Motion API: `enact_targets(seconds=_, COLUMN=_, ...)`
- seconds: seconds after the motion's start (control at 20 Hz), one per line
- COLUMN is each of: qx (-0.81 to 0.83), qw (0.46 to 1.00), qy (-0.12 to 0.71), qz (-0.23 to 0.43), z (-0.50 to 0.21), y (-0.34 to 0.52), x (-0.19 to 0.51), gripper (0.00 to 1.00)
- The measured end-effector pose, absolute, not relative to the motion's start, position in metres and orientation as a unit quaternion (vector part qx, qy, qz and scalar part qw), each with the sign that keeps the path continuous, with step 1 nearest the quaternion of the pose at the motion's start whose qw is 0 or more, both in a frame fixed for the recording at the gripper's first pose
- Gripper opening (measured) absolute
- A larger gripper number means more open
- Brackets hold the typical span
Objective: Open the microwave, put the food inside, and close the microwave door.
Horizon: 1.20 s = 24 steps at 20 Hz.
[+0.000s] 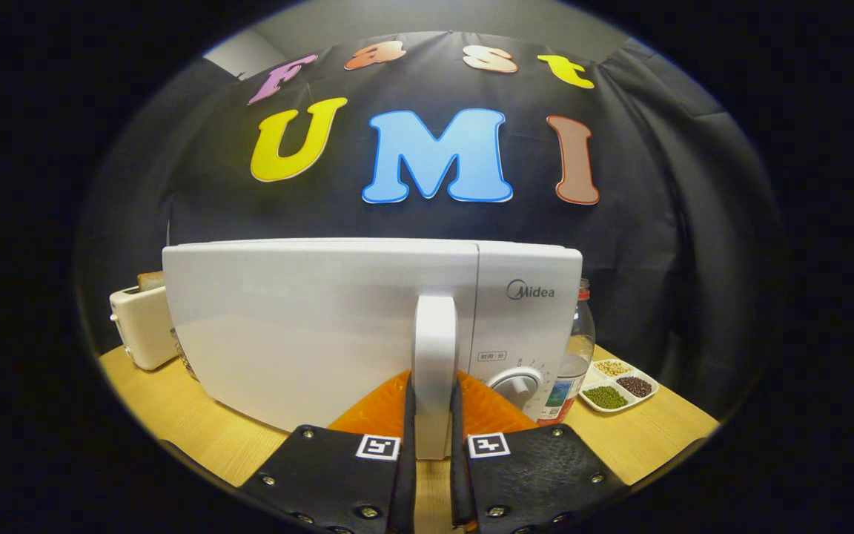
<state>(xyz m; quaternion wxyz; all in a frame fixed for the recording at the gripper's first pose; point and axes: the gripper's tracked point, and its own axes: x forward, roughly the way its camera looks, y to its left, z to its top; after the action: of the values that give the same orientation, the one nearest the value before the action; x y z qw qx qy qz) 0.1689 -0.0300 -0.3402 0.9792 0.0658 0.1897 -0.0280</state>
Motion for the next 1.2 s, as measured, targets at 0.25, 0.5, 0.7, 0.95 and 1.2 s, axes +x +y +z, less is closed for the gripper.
enact_targets(seconds=0.25, qx=0.064, qw=0.978, qy=0.198, qz=-0.021, z=-0.340, y=-0.029, x=0.169, gripper=0.04)
enact_targets(seconds=0.5, qx=0.058, qw=0.978, qy=0.198, qz=-0.015, z=-0.340, y=-0.026, x=0.162, gripper=0.03)
enact_targets(seconds=0.7, qx=0.028, qw=0.982, qy=0.189, qz=0.016, z=-0.326, y=-0.012, x=0.120, gripper=0.03)
enact_targets(seconds=0.95, qx=0.070, qw=0.972, qy=0.202, qz=0.092, z=-0.302, y=0.029, x=0.047, gripper=0.03)
enact_targets(seconds=1.2, qx=0.103, qw=0.961, qy=0.195, qz=0.164, z=-0.274, y=0.094, x=-0.014, gripper=0.03)
